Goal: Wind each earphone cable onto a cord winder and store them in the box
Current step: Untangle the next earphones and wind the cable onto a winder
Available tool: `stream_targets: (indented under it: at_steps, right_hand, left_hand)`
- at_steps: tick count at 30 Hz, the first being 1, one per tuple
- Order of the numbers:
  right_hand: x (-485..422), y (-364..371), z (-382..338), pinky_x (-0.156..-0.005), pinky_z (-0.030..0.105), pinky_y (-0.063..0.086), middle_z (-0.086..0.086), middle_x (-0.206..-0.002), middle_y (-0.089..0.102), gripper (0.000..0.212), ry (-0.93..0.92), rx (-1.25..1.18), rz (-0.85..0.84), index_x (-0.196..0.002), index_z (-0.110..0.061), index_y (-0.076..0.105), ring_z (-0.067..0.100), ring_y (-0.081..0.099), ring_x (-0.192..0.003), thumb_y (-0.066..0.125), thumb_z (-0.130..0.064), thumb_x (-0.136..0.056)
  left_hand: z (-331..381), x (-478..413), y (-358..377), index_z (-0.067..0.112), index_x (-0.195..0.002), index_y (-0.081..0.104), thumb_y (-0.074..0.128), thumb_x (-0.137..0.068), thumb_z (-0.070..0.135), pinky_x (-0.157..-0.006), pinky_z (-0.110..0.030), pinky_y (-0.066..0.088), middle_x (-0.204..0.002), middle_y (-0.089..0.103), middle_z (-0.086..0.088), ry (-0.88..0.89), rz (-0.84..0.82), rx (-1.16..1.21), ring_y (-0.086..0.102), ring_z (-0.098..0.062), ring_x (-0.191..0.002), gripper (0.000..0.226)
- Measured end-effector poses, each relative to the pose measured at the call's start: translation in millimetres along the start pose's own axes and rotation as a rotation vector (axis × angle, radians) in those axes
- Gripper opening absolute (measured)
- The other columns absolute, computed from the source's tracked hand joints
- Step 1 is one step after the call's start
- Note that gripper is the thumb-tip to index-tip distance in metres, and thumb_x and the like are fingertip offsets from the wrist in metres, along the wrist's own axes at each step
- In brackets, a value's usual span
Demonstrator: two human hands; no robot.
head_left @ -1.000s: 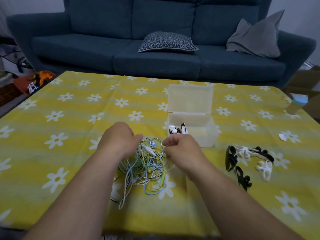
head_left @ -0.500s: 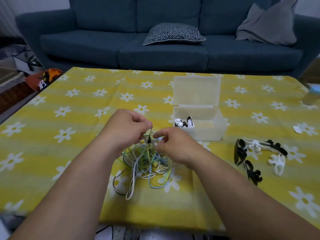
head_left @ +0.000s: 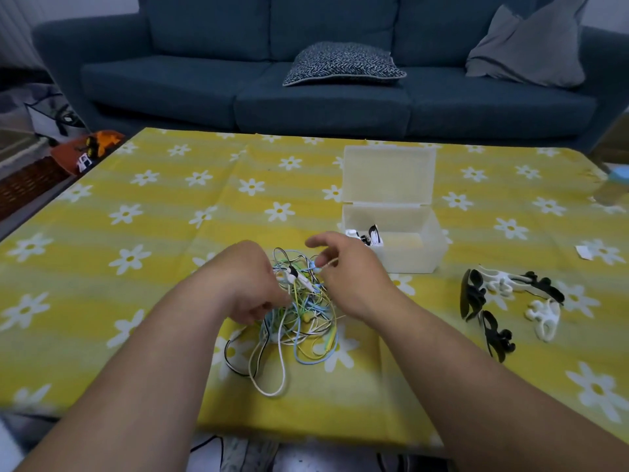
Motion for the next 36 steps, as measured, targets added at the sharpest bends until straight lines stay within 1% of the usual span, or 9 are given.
stream_targets:
  at_steps: [4,9,14,19,23,26,29,32,36]
  right_hand:
    - [15.7,1.1,-20.7,-0.072,0.024,0.049,-0.005,-0.107,0.051,0.065,-0.163,0.045,-0.126,-0.134,-0.044,0.052,0.011,0.055,-0.083,0.045,0.004,-0.091]
    - [27.2,-1.2,-17.9,-0.077,0.036,0.054,-0.005,-0.103,0.052,0.065,-0.125,0.051,-0.177,-0.139,-0.039,0.048,0.015,0.055,-0.079,0.053,0.0,-0.087]
    - [33.3,-28.8,-19.9,-0.059,0.027,0.05,-0.006,-0.096,0.059,0.057,-0.066,-0.108,-0.032,-0.133,-0.034,0.05,0.013,0.057,-0.068,0.056,-0.001,-0.086]
    - [38.1,-47.3,-24.7,-0.068,0.038,0.055,0.001,-0.094,0.062,0.054,-0.06,-0.272,0.051,-0.131,-0.028,0.054,0.015,0.058,-0.065,0.062,-0.001,-0.085]
    - [43.6,-53.3,-38.8,-0.062,0.028,0.047,0.002,-0.089,0.054,0.056,-0.176,-0.377,-0.009,-0.13,-0.033,0.056,0.012,0.05,-0.064,0.07,-0.005,-0.083]
    - [45.5,-49.6,-46.1,-0.06,0.036,0.045,-0.002,-0.073,0.05,0.024,-0.211,-0.298,-0.078,-0.096,-0.031,0.065,0.013,0.048,-0.06,0.068,-0.01,-0.086]
    - [40.3,-59.7,-31.0,-0.057,0.033,0.044,0.005,-0.064,0.054,0.031,-0.055,-0.375,0.023,-0.067,-0.017,0.058,0.015,0.054,-0.054,0.052,-0.005,-0.095]
    - [37.8,-92.3,-20.5,-0.056,0.028,0.049,0.008,-0.064,0.061,0.036,0.061,-0.61,0.222,-0.066,-0.012,0.06,0.019,0.063,-0.058,0.046,-0.015,-0.1]
    - [38.0,-121.1,-8.8,-0.067,0.036,0.058,0.011,-0.075,0.068,0.053,0.148,-0.794,0.288,-0.078,-0.011,0.066,0.028,0.072,-0.07,0.035,-0.044,-0.105]
  left_hand:
    - [-3.6,3.6,19.5,0.0,-0.076,0.069,0.081,-0.08,0.021,-0.049,-0.026,0.052,-0.055,0.063,-0.007,-0.053,-0.143,-0.145,0.054,-0.02,-0.046,0.024]
    - [1.6,5.9,11.3,-0.001,-0.077,0.07,0.067,-0.087,0.011,-0.055,-0.03,0.055,-0.07,0.068,-0.013,0.015,-0.053,-0.125,0.06,-0.024,-0.059,0.015]
    - [30.7,29.8,-37.2,0.016,-0.073,0.071,0.058,-0.096,0.026,-0.044,-0.023,0.028,-0.045,0.051,0.004,0.323,0.451,0.086,0.039,-0.008,-0.039,0.029]
    - [55.2,59.2,-62.4,0.02,-0.074,0.068,0.057,-0.092,0.04,-0.05,-0.03,0.029,-0.049,0.044,0.003,0.673,0.835,0.081,0.041,-0.015,-0.048,0.029]
    - [78.3,67.9,-46.2,0.024,-0.077,0.072,0.06,-0.084,0.04,-0.056,-0.027,0.03,-0.067,0.049,0.01,0.835,0.722,0.039,0.046,-0.01,-0.059,0.021]
    - [94.5,70.3,-29.2,0.02,-0.074,0.071,0.064,-0.079,0.035,-0.054,-0.023,0.027,-0.06,0.044,0.007,0.918,0.506,0.134,0.038,-0.008,-0.054,0.017]
    - [94.1,59.8,-15.8,0.019,-0.08,0.07,0.078,-0.075,0.025,-0.048,-0.025,0.023,-0.054,0.031,0.001,0.835,0.303,0.182,0.027,-0.011,-0.05,0.011]
    - [70.3,33.4,-18.9,0.02,-0.079,0.068,0.076,-0.081,0.014,-0.045,-0.022,0.031,-0.052,0.042,0.008,0.583,0.403,0.187,0.038,-0.007,-0.043,0.011]
    - [43.0,16.2,-27.5,0.016,-0.072,0.068,0.061,-0.092,0.048,-0.065,-0.029,0.04,-0.05,0.055,0.003,0.341,0.525,0.583,0.059,-0.018,-0.058,0.039]
Point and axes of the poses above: each hand's wrist, its own x-axis away from the middle knuckle, its own y-axis out of the palm, z = x × y, the point moved 6 cm from there along -x, towards the middle knuckle
